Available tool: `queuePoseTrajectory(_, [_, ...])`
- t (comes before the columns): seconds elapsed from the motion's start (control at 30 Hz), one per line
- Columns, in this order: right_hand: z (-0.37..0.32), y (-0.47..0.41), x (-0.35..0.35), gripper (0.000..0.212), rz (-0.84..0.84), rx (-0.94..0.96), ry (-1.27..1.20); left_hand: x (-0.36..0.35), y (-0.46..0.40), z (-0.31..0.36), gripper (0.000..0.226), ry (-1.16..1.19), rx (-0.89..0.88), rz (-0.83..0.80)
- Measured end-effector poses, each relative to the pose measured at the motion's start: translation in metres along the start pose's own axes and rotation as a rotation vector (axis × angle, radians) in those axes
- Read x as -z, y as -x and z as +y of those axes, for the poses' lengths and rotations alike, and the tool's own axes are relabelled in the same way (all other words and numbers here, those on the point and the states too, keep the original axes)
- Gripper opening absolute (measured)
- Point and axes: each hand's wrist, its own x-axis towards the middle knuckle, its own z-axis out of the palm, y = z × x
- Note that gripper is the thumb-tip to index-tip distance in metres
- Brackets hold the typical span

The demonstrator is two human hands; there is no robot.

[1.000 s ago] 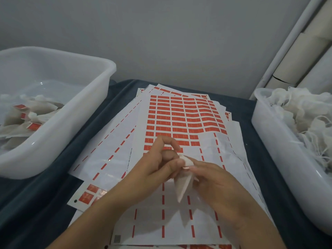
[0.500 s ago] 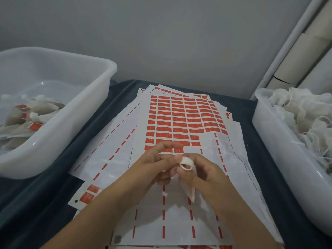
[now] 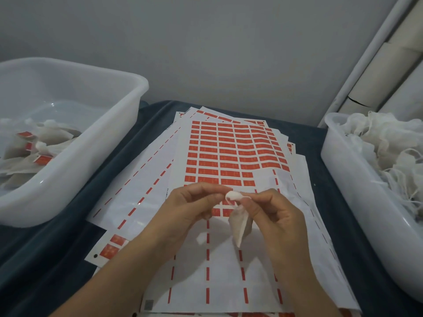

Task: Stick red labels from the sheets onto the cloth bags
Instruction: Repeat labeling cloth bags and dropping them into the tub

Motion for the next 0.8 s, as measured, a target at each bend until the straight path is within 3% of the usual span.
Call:
queuePoseTrajectory(0.07, [0.001, 0.001, -0.003, 0.017, -0.004, -0.03, -0.026, -0.002, 0.003, 0.0, 0.024, -0.053, -0.06, -0.006])
queuePoseTrajectory(0.17, [0.001, 0.004, -0.009, 0.017, -0.009, -0.073, -0.082, -0.01, 0.01, 0.001, 0.038, -0.132, -0.089, -0.161])
queuePoseTrajectory(0.23, [0.001, 0.005, -0.01, 0.014, 0.008, -0.062, -0.082, -0.013, 0.013, 0.002, 0.026, -0.172, -0.123, -0.215])
queuePoseTrajectory(0.43, [0.002, 0.0, -0.001, 0.014, 0.076, -0.057, -0.013, -0.009, 0.01, 0.0, 0.026, -0.176, -0.131, -0.149])
queuePoseTrajectory(0.8, [0.001, 0.002, 0.004, 0.029, 0.225, -0.226, -0.114, -0.01, 0.007, -0.007, 0.027, -0.437, -0.114, -0.334])
